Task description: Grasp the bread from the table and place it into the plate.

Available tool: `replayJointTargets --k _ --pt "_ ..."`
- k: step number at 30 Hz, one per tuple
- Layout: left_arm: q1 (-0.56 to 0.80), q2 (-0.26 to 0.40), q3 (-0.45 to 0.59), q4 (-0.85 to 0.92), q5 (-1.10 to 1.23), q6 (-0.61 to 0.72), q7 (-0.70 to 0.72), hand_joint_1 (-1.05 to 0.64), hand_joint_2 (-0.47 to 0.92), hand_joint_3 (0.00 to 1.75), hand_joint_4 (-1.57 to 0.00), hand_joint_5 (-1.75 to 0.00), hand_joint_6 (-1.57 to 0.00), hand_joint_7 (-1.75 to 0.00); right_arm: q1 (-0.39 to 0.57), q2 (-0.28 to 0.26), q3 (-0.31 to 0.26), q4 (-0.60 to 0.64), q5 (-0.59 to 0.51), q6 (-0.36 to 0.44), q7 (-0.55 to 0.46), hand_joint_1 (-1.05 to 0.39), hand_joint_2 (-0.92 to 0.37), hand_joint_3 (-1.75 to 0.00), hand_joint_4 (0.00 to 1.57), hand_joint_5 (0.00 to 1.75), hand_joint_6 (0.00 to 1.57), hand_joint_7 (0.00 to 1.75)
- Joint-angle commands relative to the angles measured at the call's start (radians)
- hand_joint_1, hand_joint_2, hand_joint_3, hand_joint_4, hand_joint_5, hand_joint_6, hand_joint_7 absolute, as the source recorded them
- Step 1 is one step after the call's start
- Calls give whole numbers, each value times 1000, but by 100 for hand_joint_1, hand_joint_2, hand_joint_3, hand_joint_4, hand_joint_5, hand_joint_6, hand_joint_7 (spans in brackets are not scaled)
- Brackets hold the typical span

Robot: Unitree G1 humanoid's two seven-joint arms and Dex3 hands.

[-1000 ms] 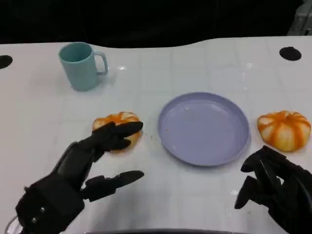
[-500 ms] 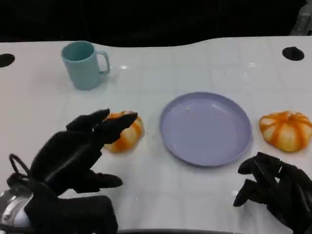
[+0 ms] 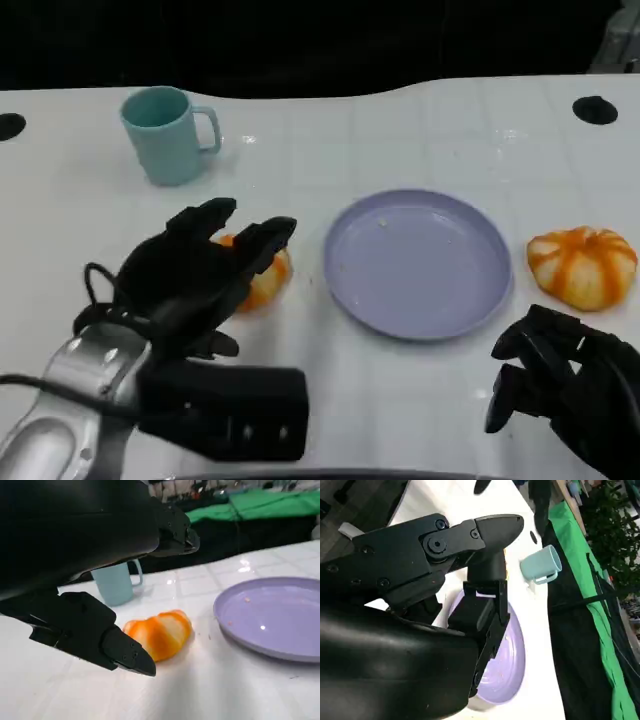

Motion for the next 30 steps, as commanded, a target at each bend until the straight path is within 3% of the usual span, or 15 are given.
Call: replayJointTargets --k 1,18,30 --pt "-79 -26 -30 81 13 73 -42 -10 74 2 -4 -9 -15 -1 13 -7 -4 -46 11 24 -15 -56 -92 -21 79 166 71 142" --pt "-287 -95 -103 412 -18 192 -35 -20 72 0 0 -26 -17 0 31 -9 -12 -108 32 68 -25 -47 -92 -32 67 175 56 155" --pt "-413 -163 -137 672 -81 237 16 -25 74 1 0 -23 -17 -1 44 -9 -7 -134 33 82 -34 -45 -92 -34 65 175 52 157"
